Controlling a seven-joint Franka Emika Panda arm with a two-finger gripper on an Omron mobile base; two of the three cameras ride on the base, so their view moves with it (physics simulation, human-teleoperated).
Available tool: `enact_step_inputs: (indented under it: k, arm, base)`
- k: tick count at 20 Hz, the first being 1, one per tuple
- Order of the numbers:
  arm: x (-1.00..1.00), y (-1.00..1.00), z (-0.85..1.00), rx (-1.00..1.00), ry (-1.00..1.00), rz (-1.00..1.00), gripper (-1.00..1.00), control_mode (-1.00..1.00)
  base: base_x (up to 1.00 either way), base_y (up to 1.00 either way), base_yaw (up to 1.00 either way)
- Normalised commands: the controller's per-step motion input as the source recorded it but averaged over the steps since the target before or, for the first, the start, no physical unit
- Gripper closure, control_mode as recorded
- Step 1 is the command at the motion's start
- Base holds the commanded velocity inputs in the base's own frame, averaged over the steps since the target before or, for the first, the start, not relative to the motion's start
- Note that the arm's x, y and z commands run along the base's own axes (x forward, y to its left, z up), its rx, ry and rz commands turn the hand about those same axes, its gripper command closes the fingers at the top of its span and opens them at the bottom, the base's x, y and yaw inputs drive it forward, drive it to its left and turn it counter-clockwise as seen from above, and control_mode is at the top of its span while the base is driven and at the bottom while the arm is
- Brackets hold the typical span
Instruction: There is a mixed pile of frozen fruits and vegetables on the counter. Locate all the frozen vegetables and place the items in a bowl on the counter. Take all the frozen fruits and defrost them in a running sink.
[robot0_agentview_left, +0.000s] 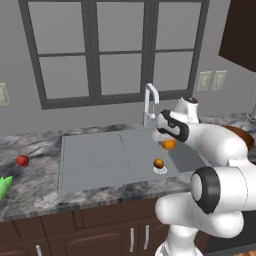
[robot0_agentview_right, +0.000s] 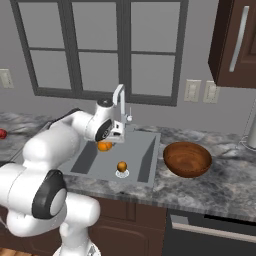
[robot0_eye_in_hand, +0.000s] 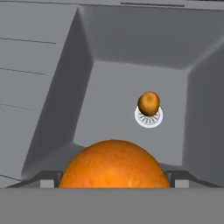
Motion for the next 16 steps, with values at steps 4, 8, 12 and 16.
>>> enact_step_inputs:
  k: [4, 8, 12, 16]
  arm:
    - [0.0, -0.06, -0.29, 0.03, 0.0, -0.04, 1.0, -1.0]
    - [0.0, 0.0, -0.28, 0.01, 0.0, -0.05, 1.0, -1.0]
    - [0.0, 0.0, -0.25, 0.01, 0.0, -0.05, 1.0, -1.0]
    - [0.0, 0.0, -0.25, 0.0, 0.0, -0.05, 1.0, -1.0]
  base:
    - [0.0, 0.0, 0.0]
    - [0.0, 0.0, 0.0]
    - [0.0, 0.0, 0.0]
    - [0.0, 0.0, 0.0]
